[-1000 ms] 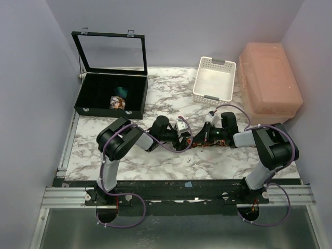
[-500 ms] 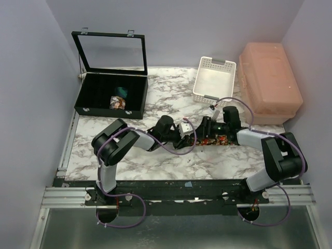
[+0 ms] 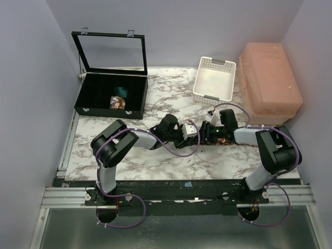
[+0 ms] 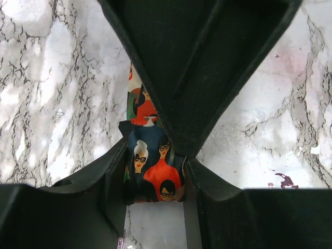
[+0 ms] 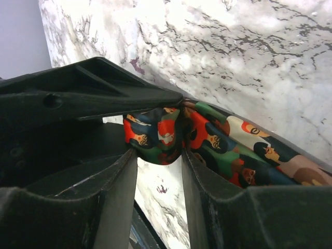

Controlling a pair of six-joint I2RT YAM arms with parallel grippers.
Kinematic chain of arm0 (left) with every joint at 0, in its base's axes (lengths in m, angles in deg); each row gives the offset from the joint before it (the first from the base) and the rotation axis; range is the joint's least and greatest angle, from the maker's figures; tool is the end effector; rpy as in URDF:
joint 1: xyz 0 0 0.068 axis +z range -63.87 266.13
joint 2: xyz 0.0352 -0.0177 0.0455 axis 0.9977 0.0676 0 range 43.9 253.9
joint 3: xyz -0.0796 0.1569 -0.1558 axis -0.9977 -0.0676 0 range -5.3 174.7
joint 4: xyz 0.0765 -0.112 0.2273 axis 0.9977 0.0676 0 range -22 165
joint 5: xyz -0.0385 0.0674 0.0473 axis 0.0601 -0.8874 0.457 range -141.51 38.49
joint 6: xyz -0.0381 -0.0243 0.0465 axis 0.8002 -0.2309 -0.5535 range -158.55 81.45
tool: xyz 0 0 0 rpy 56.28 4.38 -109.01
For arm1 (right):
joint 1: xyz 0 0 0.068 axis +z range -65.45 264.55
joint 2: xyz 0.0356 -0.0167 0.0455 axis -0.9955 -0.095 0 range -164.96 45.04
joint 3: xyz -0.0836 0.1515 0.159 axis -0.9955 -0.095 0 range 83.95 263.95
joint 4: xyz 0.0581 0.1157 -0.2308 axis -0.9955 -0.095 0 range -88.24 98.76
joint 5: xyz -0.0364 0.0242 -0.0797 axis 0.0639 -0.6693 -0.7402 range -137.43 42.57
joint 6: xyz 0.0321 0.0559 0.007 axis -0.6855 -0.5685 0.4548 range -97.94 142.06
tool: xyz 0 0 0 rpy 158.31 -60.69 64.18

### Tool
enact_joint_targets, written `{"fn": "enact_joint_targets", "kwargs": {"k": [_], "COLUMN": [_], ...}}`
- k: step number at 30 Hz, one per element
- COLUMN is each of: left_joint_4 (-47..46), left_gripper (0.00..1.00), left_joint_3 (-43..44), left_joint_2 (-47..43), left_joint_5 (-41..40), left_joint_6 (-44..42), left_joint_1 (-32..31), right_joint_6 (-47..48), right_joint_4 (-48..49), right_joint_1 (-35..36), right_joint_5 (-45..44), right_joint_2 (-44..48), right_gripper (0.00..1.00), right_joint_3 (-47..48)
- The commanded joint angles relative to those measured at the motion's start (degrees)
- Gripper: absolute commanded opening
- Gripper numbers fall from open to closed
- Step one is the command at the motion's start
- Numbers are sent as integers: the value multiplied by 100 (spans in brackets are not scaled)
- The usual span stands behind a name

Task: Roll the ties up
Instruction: Roll the tie at the center of the board.

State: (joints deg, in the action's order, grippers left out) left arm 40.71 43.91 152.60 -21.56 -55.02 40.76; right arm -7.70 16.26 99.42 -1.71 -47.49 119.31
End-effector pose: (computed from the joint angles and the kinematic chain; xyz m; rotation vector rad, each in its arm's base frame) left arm 0.2417 -0.2808 0.0799 1.3732 1.6765 -0.8505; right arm 0.2668 0.1083 0.0784 -0.0593 2.5063 1.3118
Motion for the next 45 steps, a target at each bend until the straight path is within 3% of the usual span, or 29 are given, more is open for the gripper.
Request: {"fn": "enact_joint_targets", "kwargs": {"k": [1,5,8,13,16,21,23,28,37,45], "left_joint_4": [970,1031,1084,1094,1102,1068,780,-1121,-2372,-2348], "left_gripper": [26,26,26,26,26,34,51,70,73,70], "left_joint_3": [-64,-35,-17,-17,5,25,-95,-913,-1000,-638], "left_joint_2": [212,237,255,256,273,275,214,-106,375,754], "left_joint_5": [-363,-353,-347,-303,-280,-127,-7,645,812,732], "left_joint_6": [-362,-401,-409,-414,-419,-344,-196,458,692,-11], "left_joint_1": [-76,-82,-86,-89,-87,-74,-10,279,316,324], "right_joint_6": [-187,-122,-83,-149,-242,-19,69,131,512,1136], "right_joint_4": [427,298,277,283,493,11,-260,-707,-1353,-2049], "right_joint_1": [-20,-27,-28,-36,-39,-37,-53,-93,-178,-181], "right_joint_5": [-134,-201,-163,-207,-197,-458,-599,-930,-726,-550], "right_joint_2": [-214,-269,-73,-120,-311,-624,-667,-855,-1616,-1983], "right_gripper": [40,38,49,43,36,1,1,1,0,0], "right_joint_3": [-39,22,38,77,55,182,191,238,654,1011]}}
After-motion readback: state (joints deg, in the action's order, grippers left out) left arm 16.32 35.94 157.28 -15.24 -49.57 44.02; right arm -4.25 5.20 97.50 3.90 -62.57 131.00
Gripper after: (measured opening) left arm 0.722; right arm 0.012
